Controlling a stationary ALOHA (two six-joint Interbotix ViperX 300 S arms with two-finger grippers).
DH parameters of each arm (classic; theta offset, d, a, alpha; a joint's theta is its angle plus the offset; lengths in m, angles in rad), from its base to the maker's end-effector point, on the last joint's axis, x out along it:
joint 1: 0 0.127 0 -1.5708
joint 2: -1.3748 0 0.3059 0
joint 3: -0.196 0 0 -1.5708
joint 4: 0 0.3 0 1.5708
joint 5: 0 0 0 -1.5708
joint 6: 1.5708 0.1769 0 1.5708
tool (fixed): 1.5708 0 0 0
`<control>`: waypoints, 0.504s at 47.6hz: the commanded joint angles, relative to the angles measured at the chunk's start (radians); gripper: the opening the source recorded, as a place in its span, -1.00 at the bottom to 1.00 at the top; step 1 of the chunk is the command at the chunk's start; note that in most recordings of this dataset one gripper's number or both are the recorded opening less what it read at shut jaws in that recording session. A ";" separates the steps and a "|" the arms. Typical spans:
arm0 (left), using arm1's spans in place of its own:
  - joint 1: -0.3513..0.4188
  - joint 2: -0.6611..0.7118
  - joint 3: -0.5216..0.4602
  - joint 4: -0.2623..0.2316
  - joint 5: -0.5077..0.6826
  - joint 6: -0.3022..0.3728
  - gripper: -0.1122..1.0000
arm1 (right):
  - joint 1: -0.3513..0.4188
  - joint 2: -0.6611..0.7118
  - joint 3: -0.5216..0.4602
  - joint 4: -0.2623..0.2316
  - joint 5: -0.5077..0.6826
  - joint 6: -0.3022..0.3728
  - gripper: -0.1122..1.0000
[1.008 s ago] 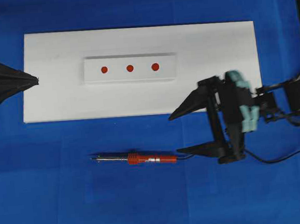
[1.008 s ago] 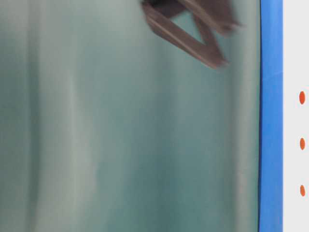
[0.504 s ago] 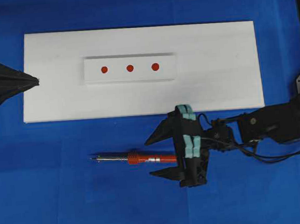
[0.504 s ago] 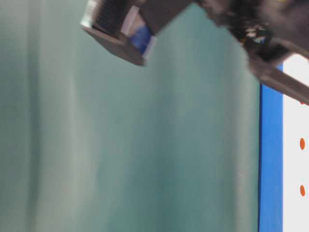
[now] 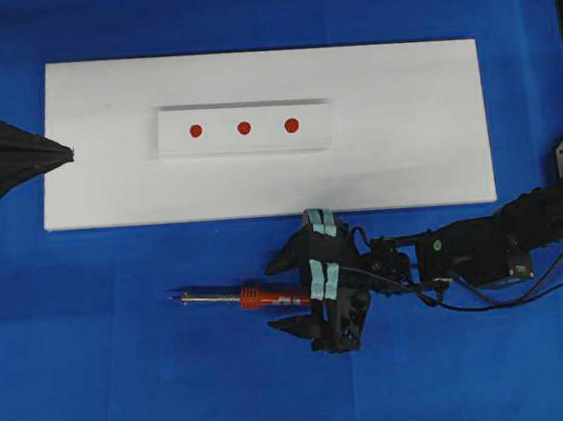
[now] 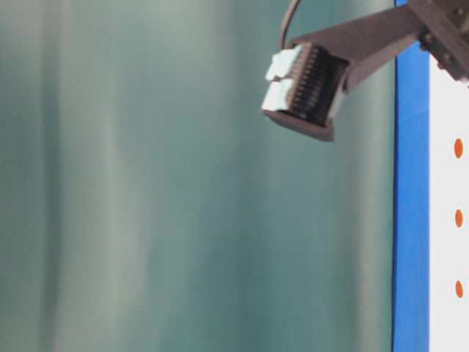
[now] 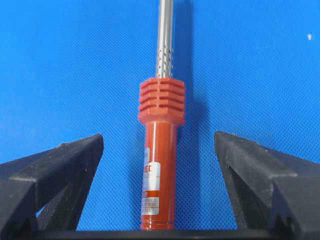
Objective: Touch the tip of the soldering iron to the mark.
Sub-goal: 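Close the right gripper on the red handle and lift the iron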
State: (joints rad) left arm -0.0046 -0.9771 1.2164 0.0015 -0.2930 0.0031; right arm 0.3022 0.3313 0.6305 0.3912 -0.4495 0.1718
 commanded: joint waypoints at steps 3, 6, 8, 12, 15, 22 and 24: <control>0.000 0.003 -0.009 0.002 -0.011 0.002 -0.80 | 0.005 -0.003 -0.023 0.003 -0.011 -0.003 0.73; 0.000 0.003 -0.011 0.000 -0.011 0.002 -0.80 | 0.003 0.009 -0.029 0.003 -0.011 -0.003 0.72; 0.000 0.003 -0.011 0.002 -0.012 0.002 -0.80 | 0.003 0.017 -0.032 0.003 -0.011 -0.003 0.71; 0.000 0.003 -0.009 0.002 -0.012 0.002 -0.80 | 0.003 0.028 -0.040 0.003 -0.011 -0.003 0.65; 0.000 0.003 -0.011 0.002 -0.012 0.002 -0.80 | 0.003 0.032 -0.043 0.003 -0.011 -0.003 0.55; -0.002 0.003 -0.011 0.002 -0.012 0.002 -0.80 | 0.005 0.029 -0.037 0.003 0.003 -0.009 -0.12; 0.000 0.003 -0.011 0.002 -0.011 0.003 -0.80 | 0.005 0.028 -0.035 0.002 0.011 -0.009 -0.32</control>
State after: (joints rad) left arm -0.0046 -0.9771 1.2164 0.0015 -0.2945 0.0046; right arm 0.3022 0.3758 0.6029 0.3912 -0.4479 0.1641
